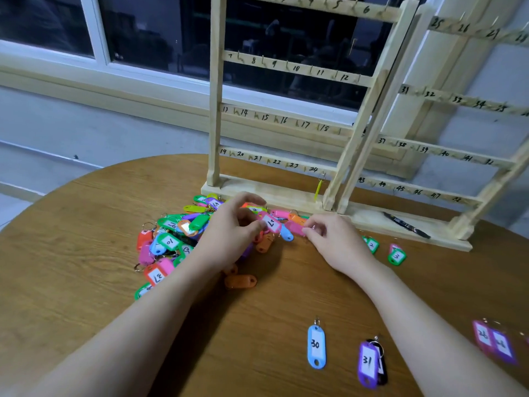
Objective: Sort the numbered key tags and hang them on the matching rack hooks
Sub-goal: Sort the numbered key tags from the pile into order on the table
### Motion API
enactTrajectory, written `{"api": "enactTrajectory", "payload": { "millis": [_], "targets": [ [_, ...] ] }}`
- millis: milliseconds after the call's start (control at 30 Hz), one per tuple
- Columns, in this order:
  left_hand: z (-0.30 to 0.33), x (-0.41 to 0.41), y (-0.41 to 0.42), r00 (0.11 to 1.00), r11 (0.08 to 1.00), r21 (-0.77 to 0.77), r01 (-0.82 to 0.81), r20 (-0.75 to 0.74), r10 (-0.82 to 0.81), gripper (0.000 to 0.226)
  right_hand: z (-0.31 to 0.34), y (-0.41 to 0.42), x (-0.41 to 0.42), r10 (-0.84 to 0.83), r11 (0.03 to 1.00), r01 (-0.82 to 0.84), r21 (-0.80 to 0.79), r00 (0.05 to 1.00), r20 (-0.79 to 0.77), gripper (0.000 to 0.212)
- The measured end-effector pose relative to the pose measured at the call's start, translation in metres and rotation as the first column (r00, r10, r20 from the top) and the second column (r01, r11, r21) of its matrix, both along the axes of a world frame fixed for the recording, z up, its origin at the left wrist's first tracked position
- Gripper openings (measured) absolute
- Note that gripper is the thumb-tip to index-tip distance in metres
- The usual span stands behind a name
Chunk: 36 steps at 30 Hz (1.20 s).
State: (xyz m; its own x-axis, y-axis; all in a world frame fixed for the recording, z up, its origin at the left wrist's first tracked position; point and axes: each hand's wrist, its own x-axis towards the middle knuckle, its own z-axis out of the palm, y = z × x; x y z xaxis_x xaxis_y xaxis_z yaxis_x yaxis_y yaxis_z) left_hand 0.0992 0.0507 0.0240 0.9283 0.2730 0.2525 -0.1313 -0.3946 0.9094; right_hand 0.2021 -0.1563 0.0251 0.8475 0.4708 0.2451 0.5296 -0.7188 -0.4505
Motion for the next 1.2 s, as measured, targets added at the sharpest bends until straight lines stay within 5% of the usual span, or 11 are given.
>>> {"api": "enactTrajectory", "payload": {
  "millis": [300, 433, 600, 733, 933, 1200],
  "targets": [
    [0.002, 0.0, -0.005, 1.0, 0.998, -0.059, 0.028, -0.002, -0.028, 0.004, 0.0, -0.03, -0.024, 0.124, 0.918, 0.008, 0.396, 0.944, -0.307, 0.01],
    [0.005, -0.004, -0.009, 0.999, 0.995, -0.093, 0.038, -0.017, -0.04, 0.013, -0.002, -0.031, -0.024, 0.204, 0.825, 0.089, 0.559, 0.874, -0.441, 0.014],
    [0.005, -0.003, -0.011, 0.998, 0.987, -0.154, 0.054, -0.005, -0.056, 0.023, -0.007, -0.031, -0.025, 0.192, 0.844, 0.087, 0.529, 0.873, -0.449, 0.003],
    [0.003, -0.003, -0.013, 0.997, 0.994, -0.07, 0.08, 0.008, -0.08, 0.027, -0.008, -0.032, -0.023, 0.198, 0.832, 0.106, 0.545, 0.86, -0.47, 0.02],
    [0.003, -0.006, -0.018, 0.994, 0.993, -0.064, 0.104, -0.015, -0.105, 0.007, -0.01, -0.031, -0.023, 0.193, 0.845, 0.074, 0.529, 0.882, -0.431, 0.012],
    [0.0, -0.006, -0.022, 0.989, 0.986, -0.097, 0.132, -0.056, -0.138, 0.008, -0.014, -0.028, -0.022, 0.12, 0.864, 0.106, 0.491, 0.905, -0.407, 0.012]
  ]
}}
